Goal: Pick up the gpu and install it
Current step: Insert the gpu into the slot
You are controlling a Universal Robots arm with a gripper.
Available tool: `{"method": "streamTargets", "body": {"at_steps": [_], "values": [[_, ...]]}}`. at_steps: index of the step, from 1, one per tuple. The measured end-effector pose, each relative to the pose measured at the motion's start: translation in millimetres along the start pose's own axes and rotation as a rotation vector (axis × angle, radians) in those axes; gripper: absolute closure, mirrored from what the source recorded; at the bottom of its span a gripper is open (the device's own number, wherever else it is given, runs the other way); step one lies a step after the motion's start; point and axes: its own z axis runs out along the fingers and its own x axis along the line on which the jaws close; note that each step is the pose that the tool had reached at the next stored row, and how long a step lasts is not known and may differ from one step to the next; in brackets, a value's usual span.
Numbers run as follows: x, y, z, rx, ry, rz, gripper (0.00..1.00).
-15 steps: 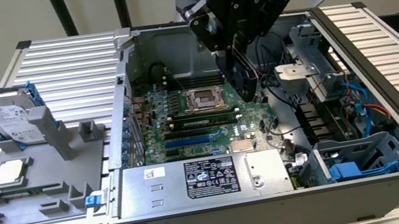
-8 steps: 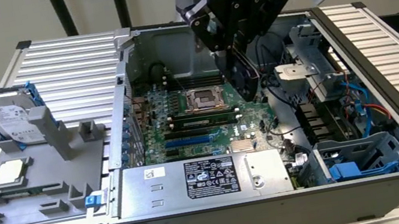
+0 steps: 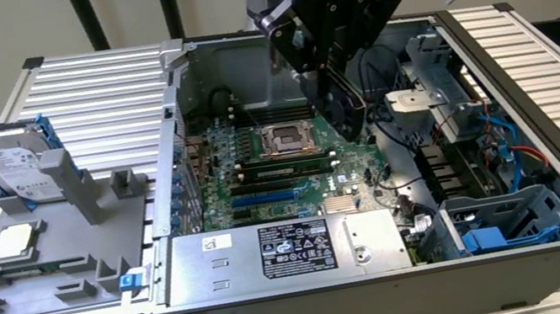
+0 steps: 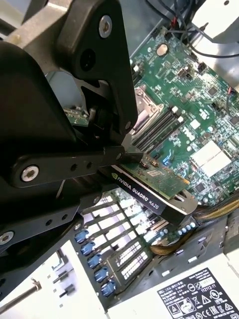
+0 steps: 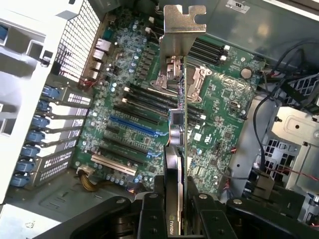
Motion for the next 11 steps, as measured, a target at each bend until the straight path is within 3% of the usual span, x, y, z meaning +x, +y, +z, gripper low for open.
{"method": "streamTargets", "body": {"at_steps": [11], "values": [[0.0,0.0,-0.5,-0.0012,0.0031,-0.060,1.00]]}}
